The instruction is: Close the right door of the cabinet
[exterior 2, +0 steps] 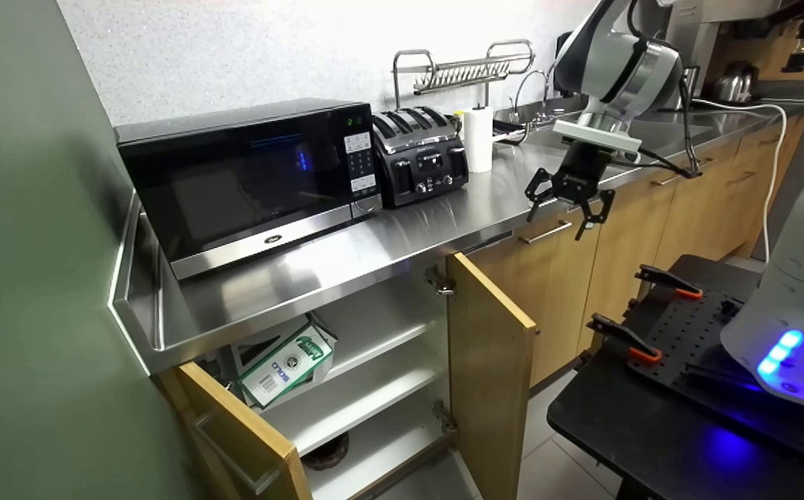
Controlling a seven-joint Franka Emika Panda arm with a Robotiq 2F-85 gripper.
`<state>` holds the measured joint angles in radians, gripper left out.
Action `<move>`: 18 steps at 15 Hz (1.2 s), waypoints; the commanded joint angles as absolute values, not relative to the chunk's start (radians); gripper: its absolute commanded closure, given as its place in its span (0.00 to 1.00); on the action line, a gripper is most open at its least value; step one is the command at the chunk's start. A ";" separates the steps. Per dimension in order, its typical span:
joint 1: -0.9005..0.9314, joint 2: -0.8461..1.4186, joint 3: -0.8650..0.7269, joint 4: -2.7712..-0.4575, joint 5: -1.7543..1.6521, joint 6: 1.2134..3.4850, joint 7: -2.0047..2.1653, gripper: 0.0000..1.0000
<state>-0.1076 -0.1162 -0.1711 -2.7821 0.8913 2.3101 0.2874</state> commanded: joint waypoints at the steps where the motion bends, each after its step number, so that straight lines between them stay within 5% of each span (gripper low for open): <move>1: -0.122 -0.105 -0.151 -2.781 0.901 2.307 0.277 0.00; 8: -0.124 -0.089 -0.153 -2.773 0.920 2.301 0.273 0.00; 9: -0.121 -0.073 -0.154 -2.769 0.946 2.300 0.271 0.25; 10: -0.120 -0.061 -0.154 -2.767 0.965 2.296 0.271 0.26; 18: -0.097 0.110 -0.116 -2.752 1.225 2.310 0.272 0.88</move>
<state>-0.1076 0.0384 -0.1378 -2.7761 1.1351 2.3096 0.2766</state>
